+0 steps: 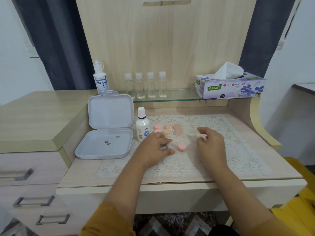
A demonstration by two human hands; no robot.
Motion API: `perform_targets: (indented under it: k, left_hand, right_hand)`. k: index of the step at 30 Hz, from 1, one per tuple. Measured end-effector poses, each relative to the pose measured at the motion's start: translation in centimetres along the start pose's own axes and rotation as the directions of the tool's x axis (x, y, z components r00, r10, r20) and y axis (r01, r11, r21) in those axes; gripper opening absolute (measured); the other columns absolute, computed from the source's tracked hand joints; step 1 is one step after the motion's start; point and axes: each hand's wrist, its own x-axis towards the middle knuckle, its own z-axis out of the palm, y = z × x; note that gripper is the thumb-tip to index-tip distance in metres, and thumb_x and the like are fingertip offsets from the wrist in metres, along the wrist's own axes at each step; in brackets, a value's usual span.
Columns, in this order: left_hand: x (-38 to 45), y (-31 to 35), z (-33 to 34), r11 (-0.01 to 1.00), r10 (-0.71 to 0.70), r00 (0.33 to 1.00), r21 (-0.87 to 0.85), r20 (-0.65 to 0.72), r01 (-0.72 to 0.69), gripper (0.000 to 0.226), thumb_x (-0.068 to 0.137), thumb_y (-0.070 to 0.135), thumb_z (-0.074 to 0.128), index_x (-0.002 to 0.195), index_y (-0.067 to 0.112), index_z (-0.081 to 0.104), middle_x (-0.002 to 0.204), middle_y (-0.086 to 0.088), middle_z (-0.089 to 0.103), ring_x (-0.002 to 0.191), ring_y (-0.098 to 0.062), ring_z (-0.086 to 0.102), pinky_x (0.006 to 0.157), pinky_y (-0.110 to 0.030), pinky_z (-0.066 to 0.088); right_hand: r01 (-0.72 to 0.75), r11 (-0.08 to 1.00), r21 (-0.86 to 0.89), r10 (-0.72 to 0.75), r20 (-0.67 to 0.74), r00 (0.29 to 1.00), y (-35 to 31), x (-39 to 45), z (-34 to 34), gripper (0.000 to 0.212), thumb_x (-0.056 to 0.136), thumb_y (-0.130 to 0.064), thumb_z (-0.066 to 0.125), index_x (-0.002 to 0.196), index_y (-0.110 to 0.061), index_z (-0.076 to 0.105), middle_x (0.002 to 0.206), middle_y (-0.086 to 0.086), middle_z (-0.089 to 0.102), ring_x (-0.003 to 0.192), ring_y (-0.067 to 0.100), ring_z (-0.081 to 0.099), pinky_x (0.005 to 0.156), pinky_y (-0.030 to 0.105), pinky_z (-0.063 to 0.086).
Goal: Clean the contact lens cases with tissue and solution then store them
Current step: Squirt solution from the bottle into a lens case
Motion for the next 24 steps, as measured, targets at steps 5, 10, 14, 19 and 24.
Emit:
perform_targets:
  k: [5, 10, 14, 19, 24]
  left_hand:
    - [-0.1, 0.0, -0.2, 0.998, -0.030, 1.000, -0.055, -0.008, 0.029, 0.048, 0.078, 0.036, 0.075, 0.122, 0.018, 0.064, 0.098, 0.010, 0.053, 0.097, -0.006, 0.047, 0.092, -0.026, 0.040]
    - [-0.2, 0.2, -0.4, 0.994, -0.055, 0.998, -0.093, 0.002, 0.055, 0.044, 0.077, 0.033, 0.076, 0.118, 0.019, 0.067, 0.098, 0.011, 0.053, 0.094, -0.005, 0.049, 0.090, -0.025, 0.042]
    - [-0.4, 0.2, -0.5, 0.990, -0.061, 0.998, -0.127, -0.024, 0.057, 0.030, 0.085, 0.013, 0.058, 0.114, 0.015, 0.069, 0.095, 0.011, 0.055, 0.094, -0.006, 0.052, 0.089, -0.022, 0.042]
    - [-0.3, 0.3, -0.6, 0.990, -0.064, 0.998, -0.131, -0.020, 0.061, 0.034, 0.083, 0.005, 0.056, 0.113, 0.013, 0.069, 0.098, 0.006, 0.057, 0.087, -0.007, 0.051, 0.086, -0.021, 0.042]
    - [-0.3, 0.4, -0.5, 0.991, -0.068, 0.997, -0.121, -0.032, 0.064, 0.032, 0.083, 0.003, 0.053, 0.109, 0.012, 0.071, 0.096, 0.005, 0.055, 0.086, -0.008, 0.050, 0.079, -0.021, 0.038]
  right_hand:
    - [-0.113, 0.980, -0.166, 0.123, 0.054, 0.991, 0.4, 1.1, -0.2, 0.034, 0.092, -0.007, 0.044, 0.122, -0.007, 0.060, 0.116, 0.016, 0.060, 0.113, 0.033, 0.050, 0.086, 0.039, 0.044]
    - [-0.036, 0.927, -0.373, 0.105, 0.165, 0.981, 0.1, 2.5, -0.8, 0.015, 0.085, 0.001, 0.047, 0.072, -0.005, 0.053, 0.076, 0.008, 0.050, 0.078, 0.031, 0.052, 0.055, 0.033, 0.039]
    - [-0.019, 0.941, -0.337, 0.107, 0.246, 0.963, -0.7, 3.3, -1.5, 0.039, 0.092, -0.008, 0.055, 0.130, -0.005, 0.054, 0.117, 0.013, 0.062, 0.105, 0.026, 0.059, 0.082, 0.031, 0.048]
    - [0.127, 0.989, -0.081, -0.074, 0.474, 0.877, -3.2, 2.3, -0.7, 0.045, 0.087, -0.014, 0.067, 0.128, -0.027, 0.055, 0.101, -0.007, 0.063, 0.086, 0.004, 0.058, 0.065, 0.012, 0.041]
    - [0.269, 0.962, -0.042, -0.198, 0.571, 0.797, -3.9, 1.2, 0.5, 0.057, 0.086, -0.013, 0.065, 0.134, -0.036, 0.046, 0.102, -0.015, 0.062, 0.094, -0.002, 0.056, 0.075, 0.013, 0.044]
